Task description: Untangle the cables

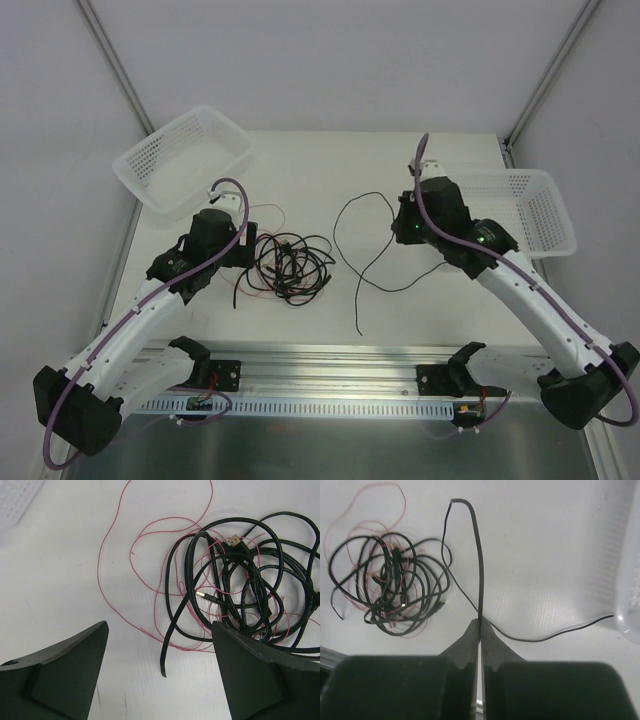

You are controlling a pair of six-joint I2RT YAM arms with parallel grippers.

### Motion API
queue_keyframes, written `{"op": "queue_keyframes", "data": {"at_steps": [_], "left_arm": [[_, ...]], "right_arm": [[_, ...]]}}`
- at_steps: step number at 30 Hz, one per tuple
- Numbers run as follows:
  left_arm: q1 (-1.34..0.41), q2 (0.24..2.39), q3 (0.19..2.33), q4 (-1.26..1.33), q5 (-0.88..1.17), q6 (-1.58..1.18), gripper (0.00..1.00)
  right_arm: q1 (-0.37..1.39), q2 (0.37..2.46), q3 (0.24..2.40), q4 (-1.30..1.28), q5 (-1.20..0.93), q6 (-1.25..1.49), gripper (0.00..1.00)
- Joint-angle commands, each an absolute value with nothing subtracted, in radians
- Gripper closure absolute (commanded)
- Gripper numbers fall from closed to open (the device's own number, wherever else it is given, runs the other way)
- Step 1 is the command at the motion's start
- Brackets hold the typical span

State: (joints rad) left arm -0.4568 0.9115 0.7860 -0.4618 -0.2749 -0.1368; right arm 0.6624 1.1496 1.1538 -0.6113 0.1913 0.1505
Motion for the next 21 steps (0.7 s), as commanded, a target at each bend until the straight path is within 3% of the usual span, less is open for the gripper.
{"op": "queue_keyframes", "data": {"at_steps": [1, 5, 12, 21], "left_arm": [[-0.453, 0.897, 0.776, -0.449, -0.299, -0.120, 0.15], [-0.451, 0.897, 0.778, -0.451, -0.291, -0.121, 0.15], [-0.453, 0.899, 0.772, -0.449, -0.296, -0.120, 0.15], [-0.451, 0.907, 0.775, -0.449, -0.287, -0.123, 0.15]], "right_arm": [[0.603, 1.075, 1.265, -0.693, 0.248, 0.091, 0.99], [0.558, 1.094, 1.354, -0.774, 0.210, 0.034, 0.99], [0.512, 1.085, 1.198, -0.718, 0.195, 0.043, 0.99], [0.267, 1.065, 1.414, -0.674, 0.301, 0.006, 0.99]]}}
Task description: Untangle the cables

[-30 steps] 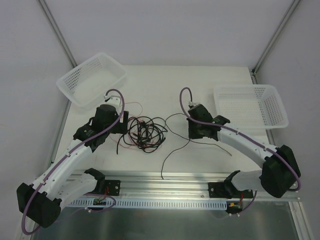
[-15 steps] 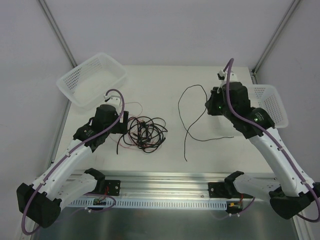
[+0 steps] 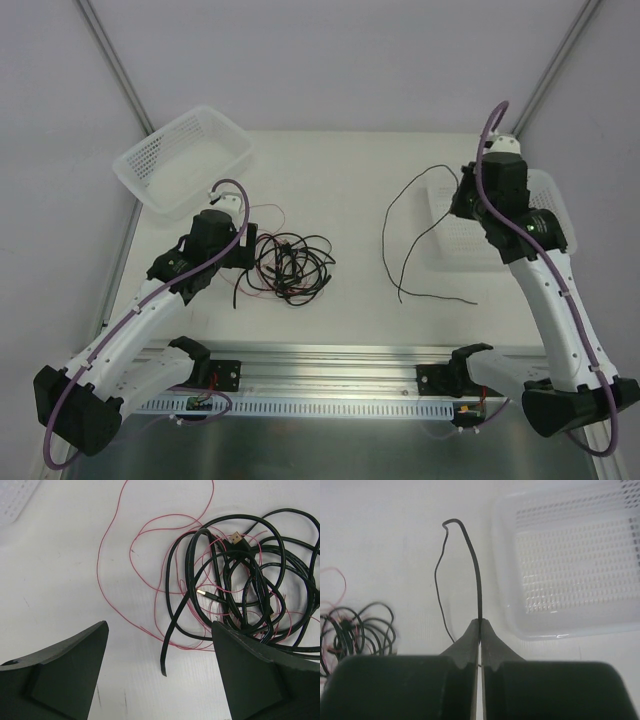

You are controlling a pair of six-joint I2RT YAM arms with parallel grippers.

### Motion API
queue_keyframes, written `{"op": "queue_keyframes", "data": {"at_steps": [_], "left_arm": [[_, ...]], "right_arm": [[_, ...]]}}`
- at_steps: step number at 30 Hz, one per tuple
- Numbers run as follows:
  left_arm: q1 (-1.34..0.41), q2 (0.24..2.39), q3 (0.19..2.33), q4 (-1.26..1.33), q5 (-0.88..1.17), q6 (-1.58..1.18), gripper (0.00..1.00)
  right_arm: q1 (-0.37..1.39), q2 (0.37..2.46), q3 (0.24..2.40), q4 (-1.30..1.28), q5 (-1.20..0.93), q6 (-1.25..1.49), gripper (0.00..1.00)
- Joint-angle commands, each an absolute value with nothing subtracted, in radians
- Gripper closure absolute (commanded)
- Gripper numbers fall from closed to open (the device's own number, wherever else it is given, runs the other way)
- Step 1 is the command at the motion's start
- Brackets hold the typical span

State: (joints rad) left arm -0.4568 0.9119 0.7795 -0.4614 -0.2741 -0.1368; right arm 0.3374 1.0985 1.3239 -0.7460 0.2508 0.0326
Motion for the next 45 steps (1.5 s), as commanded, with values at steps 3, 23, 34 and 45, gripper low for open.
{"op": "queue_keyframes", "data": {"at_steps": [3, 23, 34, 45], "left_arm": [[-0.453, 0.902, 0.773, -0.449, -0.295, -0.123, 0.15], [-0.453, 0.919, 0.776, -0.449, -0.261, -0.124, 0.15], [-0.453, 0.925, 0.778, -0.449, -0.252, -0.126, 0.15], [-0.453, 0.925, 0.781, -0.449, -0.242, -0.124, 0.14]], "right_arm": [[0.110, 1.071, 1.424, -0.611, 0.276, 0.026, 0.99], [-0.288, 1.405, 1.312, -0.367, 0.425, 0.293, 0.99], [-0.396, 1.595, 1.396, -0.508, 0.476, 0.350, 0.69], [-0.210, 1.399, 1.364, -0.522, 0.316, 0.177, 0.35]]}}
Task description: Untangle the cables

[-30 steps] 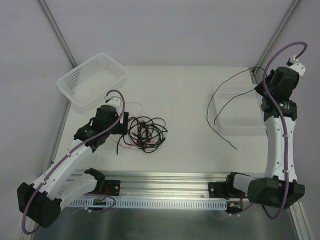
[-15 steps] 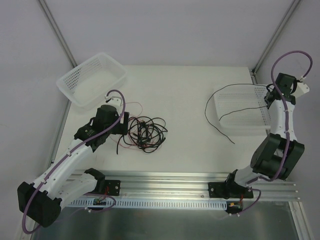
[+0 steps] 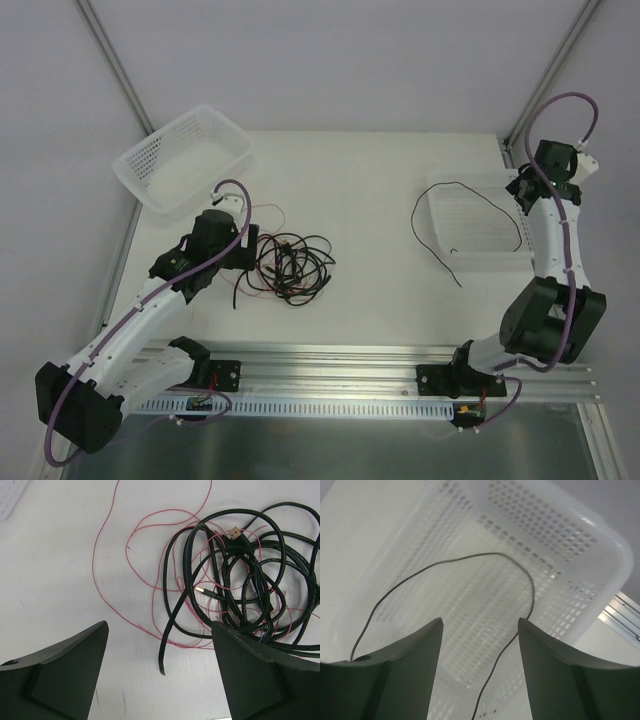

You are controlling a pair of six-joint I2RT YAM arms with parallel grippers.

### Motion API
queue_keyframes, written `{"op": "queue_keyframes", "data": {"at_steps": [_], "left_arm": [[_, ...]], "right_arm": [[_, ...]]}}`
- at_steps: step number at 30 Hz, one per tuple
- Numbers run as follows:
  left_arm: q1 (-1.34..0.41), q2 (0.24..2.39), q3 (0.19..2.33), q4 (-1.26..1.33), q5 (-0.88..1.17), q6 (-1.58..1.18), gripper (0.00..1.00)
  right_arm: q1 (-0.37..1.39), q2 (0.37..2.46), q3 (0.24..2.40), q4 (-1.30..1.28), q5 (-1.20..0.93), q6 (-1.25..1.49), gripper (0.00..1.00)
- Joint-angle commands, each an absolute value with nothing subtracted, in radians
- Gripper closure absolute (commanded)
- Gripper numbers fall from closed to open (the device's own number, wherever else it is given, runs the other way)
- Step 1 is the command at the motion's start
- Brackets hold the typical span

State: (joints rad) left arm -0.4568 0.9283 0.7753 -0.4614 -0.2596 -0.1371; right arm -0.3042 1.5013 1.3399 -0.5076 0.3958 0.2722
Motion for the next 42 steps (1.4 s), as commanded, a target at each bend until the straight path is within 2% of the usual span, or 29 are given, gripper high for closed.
{"op": "queue_keyframes", "data": {"at_steps": [1, 8, 11, 17, 29, 31, 34, 35, 38, 39, 40, 42], "left_arm": [[-0.453, 0.925, 0.779, -0.449, -0.242, -0.126, 0.15], [-0.453, 0.923, 0.778, -0.449, -0.245, -0.126, 0.15], [-0.453, 0.922, 0.779, -0.449, -0.241, -0.124, 0.15], [-0.451, 0.917, 0.778, -0.449, -0.244, -0.124, 0.15], [-0.453, 0.914, 0.779, -0.449, -0.247, -0.123, 0.14], [-0.453, 0.913, 0.779, -0.449, -0.245, -0.123, 0.14], [-0.453, 0.911, 0.779, -0.449, -0.245, -0.123, 0.14], [-0.453, 0.908, 0.781, -0.449, -0.247, -0.123, 0.14], [-0.453, 0.904, 0.778, -0.451, -0.247, -0.121, 0.14], [-0.453, 0.900, 0.779, -0.449, -0.248, -0.123, 0.14], [-0.453, 0.899, 0.778, -0.449, -0.249, -0.123, 0.14], [-0.453, 0.900, 0.779, -0.449, -0.242, -0.124, 0.14]], "right_arm": [[-0.177, 1.379, 1.347, -0.519, 0.293, 0.143, 0.35], [0.154, 1.273, 1.181, -0.474, 0.046, -0.090, 0.36], [0.257, 1.305, 1.146, -0.494, 0.112, -0.170, 0.36], [0.334, 1.443, 1.137, -0.506, 0.118, -0.317, 0.36], [0.348, 1.670, 1.192, -0.502, 0.187, -0.410, 0.41], [0.350, 1.687, 1.193, -0.503, 0.178, -0.410, 0.45], [0.350, 1.701, 1.198, -0.502, 0.181, -0.411, 0.59], [0.348, 1.697, 1.197, -0.503, 0.186, -0.411, 0.67], [0.350, 1.678, 1.207, -0.514, 0.183, -0.414, 0.80], [0.351, 1.655, 1.221, -0.525, 0.180, -0.414, 0.92], [0.357, 1.640, 1.229, -0.537, 0.175, -0.411, 0.99], [0.360, 1.605, 1.256, -0.548, 0.160, -0.403, 0.99]]}}
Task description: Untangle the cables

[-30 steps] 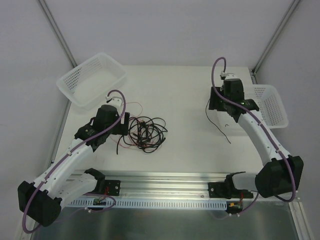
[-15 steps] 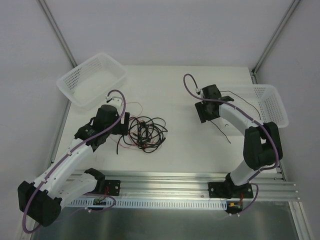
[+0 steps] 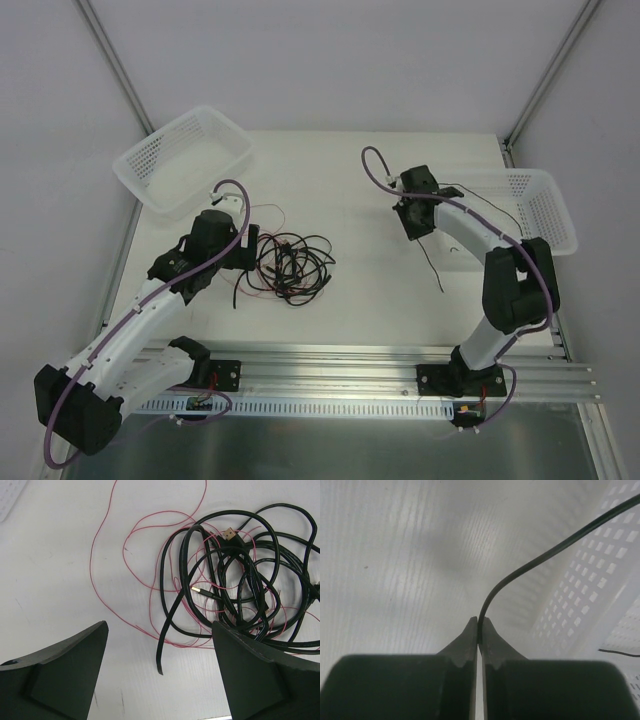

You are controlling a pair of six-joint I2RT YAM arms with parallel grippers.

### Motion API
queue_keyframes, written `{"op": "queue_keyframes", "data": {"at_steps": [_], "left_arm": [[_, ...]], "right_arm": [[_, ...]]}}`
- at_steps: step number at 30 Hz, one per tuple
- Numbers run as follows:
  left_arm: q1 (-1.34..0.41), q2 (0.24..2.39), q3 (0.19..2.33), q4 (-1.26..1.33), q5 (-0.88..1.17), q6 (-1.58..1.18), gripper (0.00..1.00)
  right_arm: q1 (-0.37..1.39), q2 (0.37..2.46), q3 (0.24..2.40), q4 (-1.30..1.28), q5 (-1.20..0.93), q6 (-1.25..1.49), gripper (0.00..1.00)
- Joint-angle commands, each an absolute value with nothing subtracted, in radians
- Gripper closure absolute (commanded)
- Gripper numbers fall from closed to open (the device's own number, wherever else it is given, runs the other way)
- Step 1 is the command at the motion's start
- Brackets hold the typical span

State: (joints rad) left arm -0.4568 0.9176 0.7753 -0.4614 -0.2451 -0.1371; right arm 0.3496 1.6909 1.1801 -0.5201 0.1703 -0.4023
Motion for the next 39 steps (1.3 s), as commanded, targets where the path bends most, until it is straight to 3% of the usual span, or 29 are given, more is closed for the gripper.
{"op": "queue_keyframes", "data": {"at_steps": [1, 12, 21, 31, 39], "left_arm": [[-0.451, 0.899, 0.779, -0.451, -0.241, -0.124, 0.14], [-0.453, 0.905, 0.778, -0.451, -0.233, -0.126, 0.14], [-0.453, 0.904, 0.778, -0.451, -0.229, -0.127, 0.14], [-0.451, 0.905, 0.778, -0.449, -0.229, -0.127, 0.14], [-0.453, 0.916, 0.778, -0.451, -0.232, -0.124, 0.14]], "right_arm": [[0.360, 1.570, 1.270, -0.566, 0.144, -0.388, 0.99], [0.252, 1.352, 1.520, -0.600, 0.058, -0.143, 0.99], [-0.064, 1.253, 1.409, -0.447, 0.084, 0.106, 0.99], [-0.209, 1.348, 1.293, -0.387, 0.166, 0.354, 0.99], [-0.224, 1.626, 1.364, -0.468, 0.048, 0.377, 0.99]]}}
